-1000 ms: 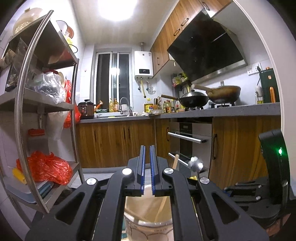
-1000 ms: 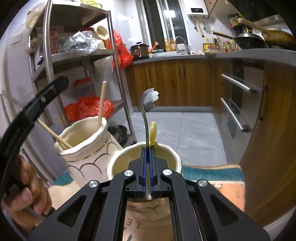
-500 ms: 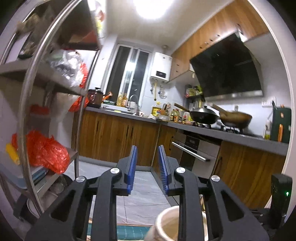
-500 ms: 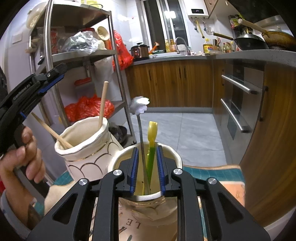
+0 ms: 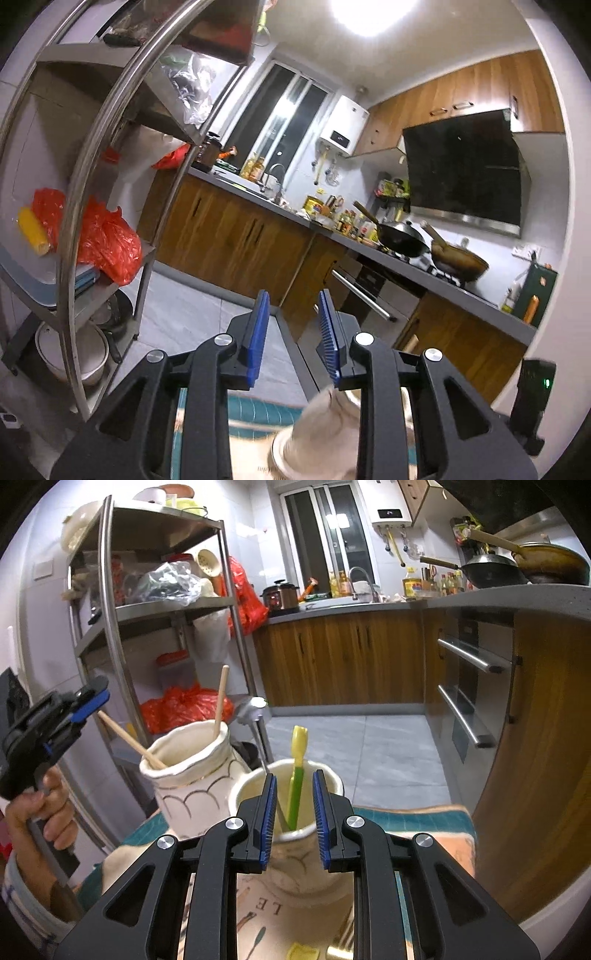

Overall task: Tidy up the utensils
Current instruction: 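Open both tools and withdraw them from the holders, then grasp a wooden chopstick with the left tool while the right tool grasps the gold fork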

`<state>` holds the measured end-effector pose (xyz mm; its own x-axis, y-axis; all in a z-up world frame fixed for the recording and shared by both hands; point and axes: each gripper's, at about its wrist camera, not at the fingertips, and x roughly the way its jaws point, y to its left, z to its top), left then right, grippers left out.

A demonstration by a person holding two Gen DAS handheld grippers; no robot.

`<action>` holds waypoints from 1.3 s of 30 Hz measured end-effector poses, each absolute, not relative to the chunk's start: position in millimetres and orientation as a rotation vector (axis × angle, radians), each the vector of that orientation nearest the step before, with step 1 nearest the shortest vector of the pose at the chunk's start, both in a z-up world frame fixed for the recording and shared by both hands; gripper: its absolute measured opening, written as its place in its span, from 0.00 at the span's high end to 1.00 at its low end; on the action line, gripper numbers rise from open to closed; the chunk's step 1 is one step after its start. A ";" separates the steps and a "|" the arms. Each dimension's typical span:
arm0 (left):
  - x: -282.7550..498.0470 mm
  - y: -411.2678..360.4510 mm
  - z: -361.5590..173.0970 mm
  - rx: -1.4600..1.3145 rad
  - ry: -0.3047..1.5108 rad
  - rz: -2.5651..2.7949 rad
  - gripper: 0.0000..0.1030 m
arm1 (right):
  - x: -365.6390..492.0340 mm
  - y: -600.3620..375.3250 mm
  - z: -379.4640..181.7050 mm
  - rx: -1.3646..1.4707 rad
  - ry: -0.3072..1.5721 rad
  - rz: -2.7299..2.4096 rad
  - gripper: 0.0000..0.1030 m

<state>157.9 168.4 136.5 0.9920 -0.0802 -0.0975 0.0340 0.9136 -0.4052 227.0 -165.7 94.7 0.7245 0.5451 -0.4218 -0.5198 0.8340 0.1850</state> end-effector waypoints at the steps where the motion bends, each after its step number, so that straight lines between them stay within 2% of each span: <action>1: 150.3 165.6 133.4 -0.405 0.121 -0.073 0.74 | 224.9 -167.2 94.3 0.051 0.484 0.588 0.79; 8: 124.5 139.7 116.2 -0.325 0.198 -0.130 0.67 | 203.2 -179.3 90.4 0.032 0.495 0.574 0.79; 27: 125.1 64.6 36.1 -0.112 0.652 -0.256 0.67 | 170.0 -209.7 17.9 0.024 0.790 0.571 0.79; 39: 133.0 43.6 4.0 -0.008 0.831 -0.274 0.67 | 170.1 -196.7 2.4 -0.031 0.880 0.562 0.79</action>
